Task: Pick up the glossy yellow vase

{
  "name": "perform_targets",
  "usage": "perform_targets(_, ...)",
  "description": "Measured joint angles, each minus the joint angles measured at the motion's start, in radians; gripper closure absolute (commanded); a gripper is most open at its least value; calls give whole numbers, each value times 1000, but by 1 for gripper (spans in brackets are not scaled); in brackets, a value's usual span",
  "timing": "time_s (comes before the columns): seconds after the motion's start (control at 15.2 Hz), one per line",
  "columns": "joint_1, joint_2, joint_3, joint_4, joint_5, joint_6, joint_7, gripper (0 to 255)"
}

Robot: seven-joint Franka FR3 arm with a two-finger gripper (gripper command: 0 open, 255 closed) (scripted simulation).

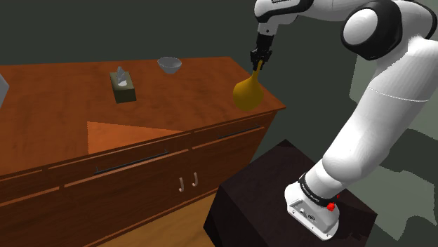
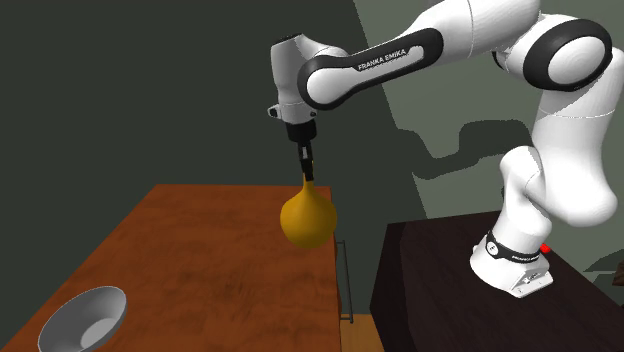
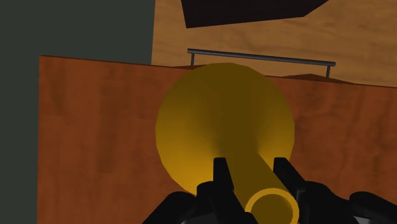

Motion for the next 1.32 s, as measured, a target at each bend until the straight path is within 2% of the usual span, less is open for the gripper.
perform_targets(0.4,-1,-1,0,13,0,-15,-1,255)
perform_targets(1.32,-5,-7,-4,183,-3,-192,-4,255)
